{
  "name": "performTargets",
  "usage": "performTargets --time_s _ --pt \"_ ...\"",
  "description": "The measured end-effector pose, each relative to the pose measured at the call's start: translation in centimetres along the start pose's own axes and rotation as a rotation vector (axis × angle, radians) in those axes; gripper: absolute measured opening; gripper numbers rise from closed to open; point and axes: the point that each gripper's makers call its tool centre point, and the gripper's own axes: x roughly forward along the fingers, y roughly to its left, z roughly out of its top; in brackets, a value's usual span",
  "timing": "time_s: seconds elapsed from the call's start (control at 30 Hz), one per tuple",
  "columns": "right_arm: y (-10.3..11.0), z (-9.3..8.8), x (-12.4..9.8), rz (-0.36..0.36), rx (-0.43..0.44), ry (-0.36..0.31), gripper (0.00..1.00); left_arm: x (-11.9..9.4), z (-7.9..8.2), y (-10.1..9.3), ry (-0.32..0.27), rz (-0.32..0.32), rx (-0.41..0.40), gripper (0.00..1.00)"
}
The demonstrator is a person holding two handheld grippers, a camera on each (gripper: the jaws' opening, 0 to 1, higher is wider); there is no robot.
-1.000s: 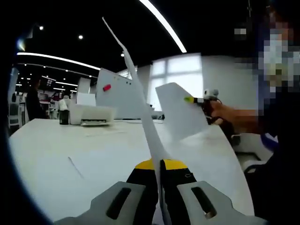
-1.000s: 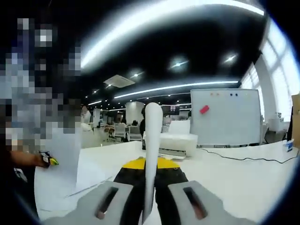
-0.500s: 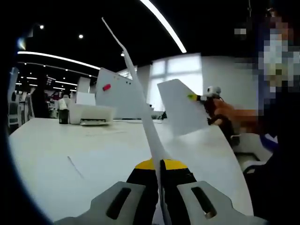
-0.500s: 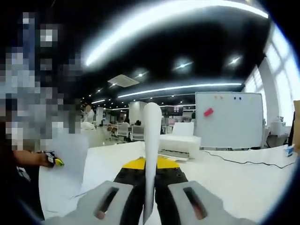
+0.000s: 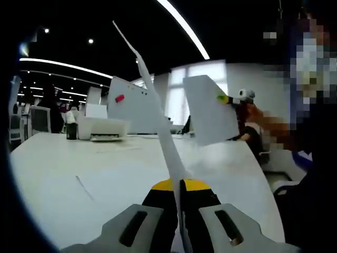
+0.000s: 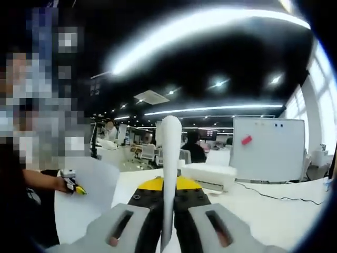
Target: Organize the stack of printing papers by aligning and flattening the scattered papers on the table
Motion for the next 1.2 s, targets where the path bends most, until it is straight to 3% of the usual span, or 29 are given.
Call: performTargets --time_s 0.7,1.2 --pt "7.6 3.4 1.3 0.142 -0.056 -0.028 0.0 0.0 0.0 -0.1 0.0 -0.002 0.001 0.06" --pt "10.6 3.2 2.0 0.197 -0.062 -0.008 0.0 0.0 -0.1 -0.1 0.001 -0.002 0.007 0.06"
